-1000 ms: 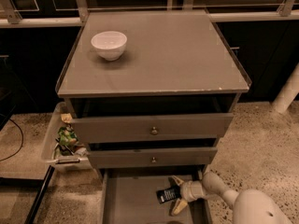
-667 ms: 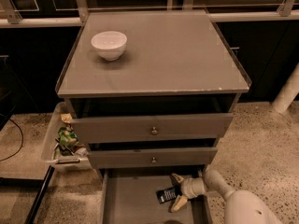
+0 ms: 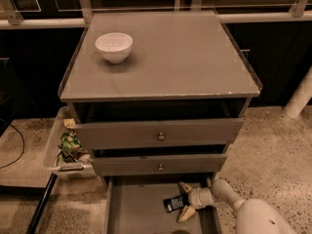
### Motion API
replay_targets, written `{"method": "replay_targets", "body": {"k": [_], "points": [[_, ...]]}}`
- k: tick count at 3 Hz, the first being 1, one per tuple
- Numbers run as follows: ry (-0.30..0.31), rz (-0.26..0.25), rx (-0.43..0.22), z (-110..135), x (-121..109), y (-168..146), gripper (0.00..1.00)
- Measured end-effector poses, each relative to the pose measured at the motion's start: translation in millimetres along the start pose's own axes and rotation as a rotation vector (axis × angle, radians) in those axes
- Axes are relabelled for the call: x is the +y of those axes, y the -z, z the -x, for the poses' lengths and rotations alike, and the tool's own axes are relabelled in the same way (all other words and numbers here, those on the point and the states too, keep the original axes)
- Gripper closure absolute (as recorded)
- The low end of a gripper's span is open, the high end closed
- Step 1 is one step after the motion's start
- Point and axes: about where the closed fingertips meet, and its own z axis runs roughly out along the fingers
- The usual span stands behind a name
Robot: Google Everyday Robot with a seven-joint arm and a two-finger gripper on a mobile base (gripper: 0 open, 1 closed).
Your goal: Pick rxbar blueberry from bottom drawer and place on counter
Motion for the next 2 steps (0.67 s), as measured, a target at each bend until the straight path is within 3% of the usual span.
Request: {"method": "replay_targets", "body": {"k": [1,2], "points": [[0.000,-0.009,0.006,-1.4,-1.1,-2.1,0.00],[0.000,-0.009,0.006,-1.4,-1.0,-2.2,0.14]]}}
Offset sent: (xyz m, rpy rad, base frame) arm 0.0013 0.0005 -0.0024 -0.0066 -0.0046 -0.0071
